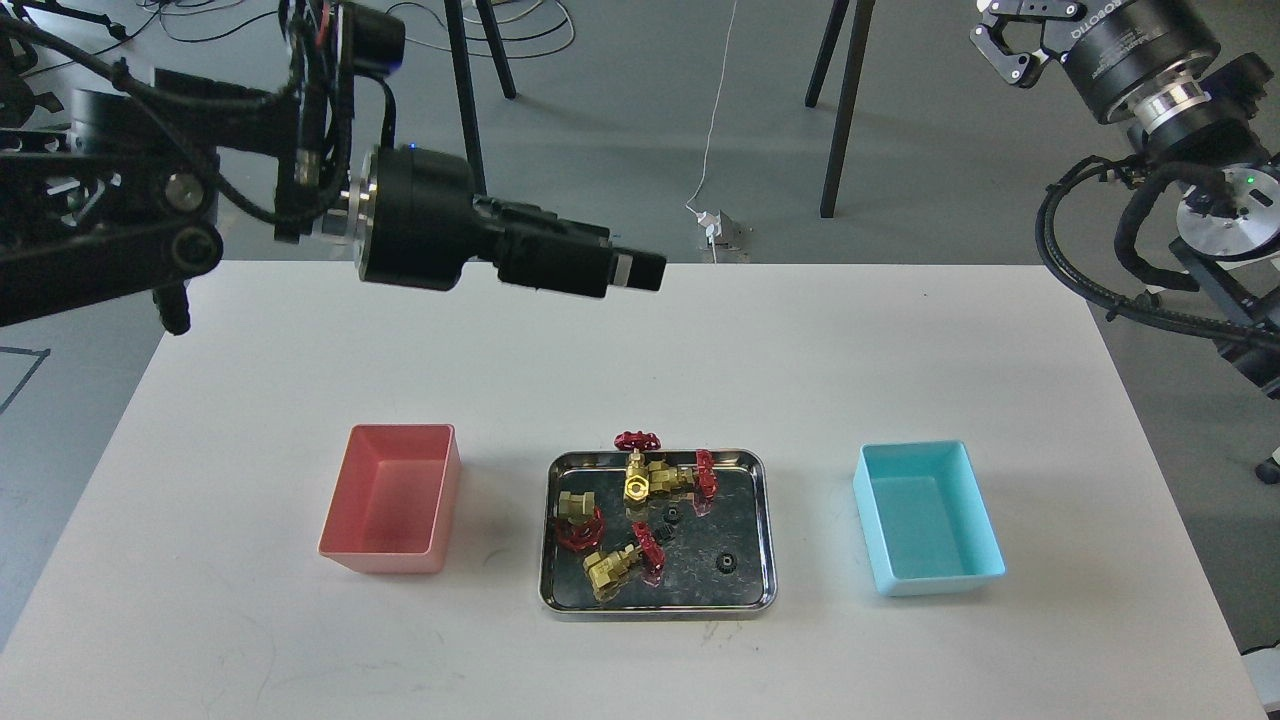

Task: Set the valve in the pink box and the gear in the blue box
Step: 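Reach the left gripper down to the brass valve in the tray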

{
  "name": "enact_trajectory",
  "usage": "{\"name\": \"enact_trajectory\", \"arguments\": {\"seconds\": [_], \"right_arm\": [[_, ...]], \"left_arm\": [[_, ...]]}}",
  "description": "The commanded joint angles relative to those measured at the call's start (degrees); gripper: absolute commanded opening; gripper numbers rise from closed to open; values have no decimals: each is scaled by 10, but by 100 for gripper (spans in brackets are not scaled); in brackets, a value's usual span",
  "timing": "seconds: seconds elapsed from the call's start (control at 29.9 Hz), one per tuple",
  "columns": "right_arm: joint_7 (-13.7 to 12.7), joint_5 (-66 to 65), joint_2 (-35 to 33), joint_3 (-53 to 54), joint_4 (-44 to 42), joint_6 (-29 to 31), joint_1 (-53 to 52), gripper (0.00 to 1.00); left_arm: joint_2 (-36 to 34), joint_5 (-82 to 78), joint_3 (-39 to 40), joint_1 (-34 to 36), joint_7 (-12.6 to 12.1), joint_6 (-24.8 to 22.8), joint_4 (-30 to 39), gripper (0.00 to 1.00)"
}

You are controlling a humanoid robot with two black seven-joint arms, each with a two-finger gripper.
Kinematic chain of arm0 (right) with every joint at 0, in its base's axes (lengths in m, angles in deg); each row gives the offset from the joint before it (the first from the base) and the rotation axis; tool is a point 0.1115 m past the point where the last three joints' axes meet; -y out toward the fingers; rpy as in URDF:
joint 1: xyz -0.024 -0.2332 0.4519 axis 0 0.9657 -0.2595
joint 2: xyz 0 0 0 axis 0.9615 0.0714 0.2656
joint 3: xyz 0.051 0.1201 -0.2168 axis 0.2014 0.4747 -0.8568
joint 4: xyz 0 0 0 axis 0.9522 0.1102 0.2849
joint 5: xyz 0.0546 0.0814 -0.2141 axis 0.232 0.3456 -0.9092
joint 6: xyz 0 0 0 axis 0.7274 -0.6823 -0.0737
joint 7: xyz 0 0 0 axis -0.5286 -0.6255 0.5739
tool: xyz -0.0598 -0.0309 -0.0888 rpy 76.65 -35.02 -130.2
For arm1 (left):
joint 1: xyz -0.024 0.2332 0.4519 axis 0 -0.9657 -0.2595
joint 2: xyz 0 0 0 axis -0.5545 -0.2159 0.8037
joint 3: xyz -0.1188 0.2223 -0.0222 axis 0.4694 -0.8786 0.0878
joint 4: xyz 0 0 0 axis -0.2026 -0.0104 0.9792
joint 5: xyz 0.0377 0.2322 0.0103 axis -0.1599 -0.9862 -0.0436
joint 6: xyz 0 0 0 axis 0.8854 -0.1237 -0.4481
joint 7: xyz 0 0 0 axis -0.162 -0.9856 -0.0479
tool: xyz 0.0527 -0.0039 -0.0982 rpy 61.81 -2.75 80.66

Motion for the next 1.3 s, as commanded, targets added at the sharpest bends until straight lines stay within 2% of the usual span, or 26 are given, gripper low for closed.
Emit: {"name": "enact_trajectory", "arguments": {"seconds": [0.0, 0.03, 0.1, 0.3, 0.57, 0.67, 1.04, 1.2, 1.27], "right_arm": [[-2, 0, 16, 1, 1, -15, -5, 100], [-2, 0, 25, 0, 0, -26, -8, 100], [-2, -1, 37, -1, -4, -50, -19, 100], [-2, -4, 42, -8, -12, -88, -38, 100], [-3, -5, 41, -9, -16, -88, -27, 100], [-3, -6, 41, -8, -16, -88, -25, 100], [-2, -6, 41, -8, -14, -88, -10, 100], [-2, -6, 41, -8, -14, -88, -8, 100], [-2, -6, 41, -8, -14, -88, -6, 100]], "left_arm": [[85, -99, -184, 19, 0, 150, -12, 97], [112, -100, -213, 12, 0, 173, -29, 97], [147, -99, -234, -30, 0, 183, -58, 97], [198, -99, -175, -156, 0, 184, -175, 97], [239, -99, -173, -209, 0, 184, -228, 97], [253, -99, -173, -219, 0, 184, -246, 94], [271, -99, -173, -241, 0, 183, -284, 59], [284, -100, -174, -246, 0, 183, -299, 52], [284, -100, -174, -246, 0, 183, -299, 41]]}}
